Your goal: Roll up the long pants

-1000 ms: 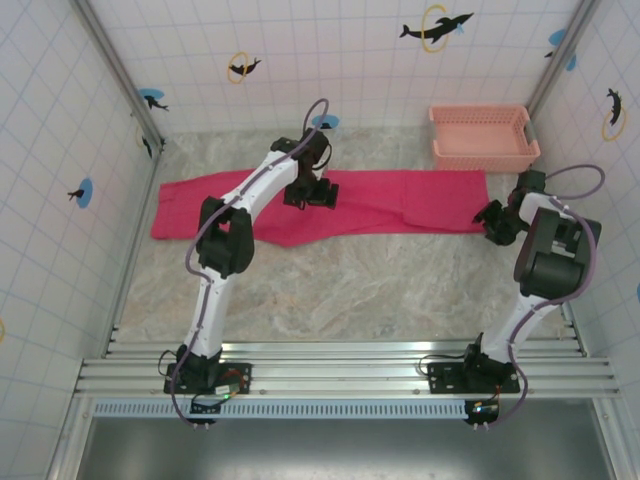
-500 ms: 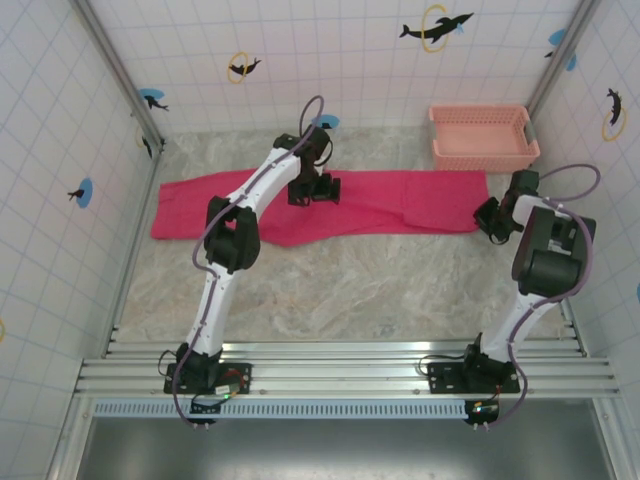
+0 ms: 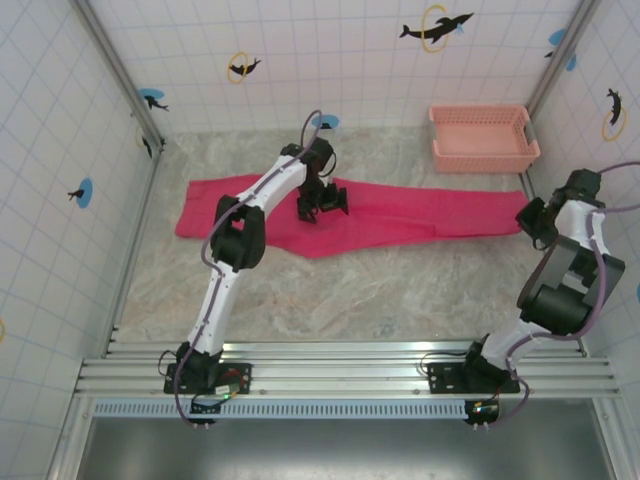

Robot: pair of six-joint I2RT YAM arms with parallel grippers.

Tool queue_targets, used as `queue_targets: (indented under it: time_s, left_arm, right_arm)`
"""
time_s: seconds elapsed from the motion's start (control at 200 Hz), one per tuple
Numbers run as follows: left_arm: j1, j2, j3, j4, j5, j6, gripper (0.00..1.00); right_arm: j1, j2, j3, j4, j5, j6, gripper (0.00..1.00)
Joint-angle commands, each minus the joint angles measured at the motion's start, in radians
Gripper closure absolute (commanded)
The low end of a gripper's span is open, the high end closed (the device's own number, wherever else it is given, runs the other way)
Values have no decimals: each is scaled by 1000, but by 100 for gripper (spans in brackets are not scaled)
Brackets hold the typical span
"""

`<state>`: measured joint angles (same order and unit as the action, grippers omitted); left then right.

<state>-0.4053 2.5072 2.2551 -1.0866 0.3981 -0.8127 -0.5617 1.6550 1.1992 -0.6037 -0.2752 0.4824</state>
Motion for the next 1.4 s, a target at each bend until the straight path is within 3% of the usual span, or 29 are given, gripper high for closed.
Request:
queue_targets:
  time_s: [0.0, 0.135, 0.17, 0.305, 0.395, 0.57, 0.696, 0.756, 0.826, 0.891, 0.986, 1.111, 1.211, 1.391]
  left_arm:
    - [-39, 24, -62, 19, 84, -89, 2]
    - [-86, 37, -40, 132, 205, -220, 3]
    - [-134, 48, -13, 162, 221, -251, 2]
    - [-196, 127, 140, 237, 299, -388, 2]
    - [-207, 139, 149, 338, 357, -495, 3]
    - [-120, 56, 98, 443, 368, -534, 2]
    - [23, -7, 45, 702, 511, -623, 3]
    - [97, -53, 56, 655, 526, -576, 3]
    - [189, -134, 47, 497, 478, -423, 3]
    - [277, -240, 17, 289, 379, -264, 3]
    - [392, -380, -143, 134, 209, -113, 3]
    - [504, -569, -501, 163, 93, -66, 3]
    - [546, -675, -725, 188, 41, -44, 3]
    - [560, -670, -834, 142, 1, 46, 3]
  right_arm:
    - [-54, -62, 102, -61, 24, -125, 100]
    - [-29, -69, 216, -98, -17, -173, 100]
    - [-12, -69, 245, -100, -32, -178, 100]
    - [66, -46, 359, -116, -109, -175, 100]
    - [134, -13, 456, -147, -143, -189, 100]
    - [272, 15, 569, -176, -181, -153, 100]
    - [396, 1, 571, -155, -188, -112, 100]
    - [474, -1, 571, -137, -182, -88, 100]
    - [576, 4, 571, -106, -166, -61, 100]
    - [674, 19, 575, -64, -151, -34, 100]
    - [805, 69, 601, -13, -125, 14, 100]
    - [959, 165, 681, 32, -101, 54, 100]
    - [1061, 266, 794, 25, -83, 67, 100]
    - [1209, 475, 1086, -97, -50, 81, 100]
